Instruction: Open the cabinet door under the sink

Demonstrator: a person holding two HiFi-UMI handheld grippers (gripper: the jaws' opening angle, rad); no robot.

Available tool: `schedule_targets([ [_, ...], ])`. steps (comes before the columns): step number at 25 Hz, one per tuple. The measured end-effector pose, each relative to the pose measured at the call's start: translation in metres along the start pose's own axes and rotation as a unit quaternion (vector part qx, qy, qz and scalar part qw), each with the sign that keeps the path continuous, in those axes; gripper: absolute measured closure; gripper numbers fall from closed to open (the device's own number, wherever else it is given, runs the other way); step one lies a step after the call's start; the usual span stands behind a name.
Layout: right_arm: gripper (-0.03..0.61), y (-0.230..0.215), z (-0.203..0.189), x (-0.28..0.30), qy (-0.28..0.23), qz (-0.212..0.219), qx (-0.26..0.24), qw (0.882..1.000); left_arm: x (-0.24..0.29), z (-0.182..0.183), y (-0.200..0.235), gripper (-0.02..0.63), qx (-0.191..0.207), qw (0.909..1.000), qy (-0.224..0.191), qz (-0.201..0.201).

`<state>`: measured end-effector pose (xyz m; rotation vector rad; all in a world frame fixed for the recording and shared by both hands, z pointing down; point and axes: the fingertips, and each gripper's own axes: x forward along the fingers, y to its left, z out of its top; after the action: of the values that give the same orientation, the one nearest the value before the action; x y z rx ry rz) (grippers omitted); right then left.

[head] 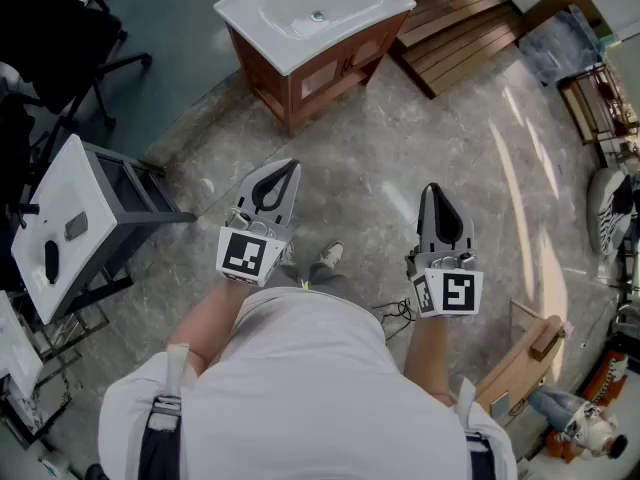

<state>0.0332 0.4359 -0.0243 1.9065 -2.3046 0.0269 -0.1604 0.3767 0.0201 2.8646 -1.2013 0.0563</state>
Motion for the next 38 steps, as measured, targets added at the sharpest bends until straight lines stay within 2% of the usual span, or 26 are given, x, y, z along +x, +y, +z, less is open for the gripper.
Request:
schedule_targets([
  [5, 0.548, -0.010, 0.006, 0.001, -0.003, 0.010, -0.005, 1.000, 0.010, 0.004, -0.011, 0.600, -0.008, 0.9999, 0.001, 0.006],
  [11, 0.548, -0.032, -0.001, -0.003, -0.006, 0.017, 0.001, 1.000, 0.028, 0.009, -0.031, 0.600, 0.005, 1.0000, -0.006, 0.006],
  [21, 0.546, -0.067, -0.019, 0.003, -0.028, 0.057, -0.011, 0.998, 0.047, 0.001, -0.060, 0.600, 0.031, 0.9986, 0.009, 0.043],
  [26, 0.546, -0.070, -0.026, 0.017, -0.024, 0.081, 0.004, 0.996, 0.051, -0.011, -0.050, 0.600, 0.028, 0.9973, 0.031, 0.060],
  [29, 0.546, -0.079, -0.031, 0.032, -0.015, 0.073, 0.004, 0.997, 0.068, -0.021, -0.042, 0.600, 0.011, 0.9977, 0.039, 0.055],
  [34, 0.546, -0.111, -0.031, 0.070, 0.001, 0.046, -0.007, 0.999, 0.128, -0.041, -0.024, 0.600, 0.000, 0.9986, 0.046, 0.026],
  [38, 0.546, -0.140, -0.031, 0.127, 0.019, 0.033, -0.009, 0.999, 0.185, -0.041, 0.016, 0.600, -0.007, 0.9990, 0.040, 0.019],
])
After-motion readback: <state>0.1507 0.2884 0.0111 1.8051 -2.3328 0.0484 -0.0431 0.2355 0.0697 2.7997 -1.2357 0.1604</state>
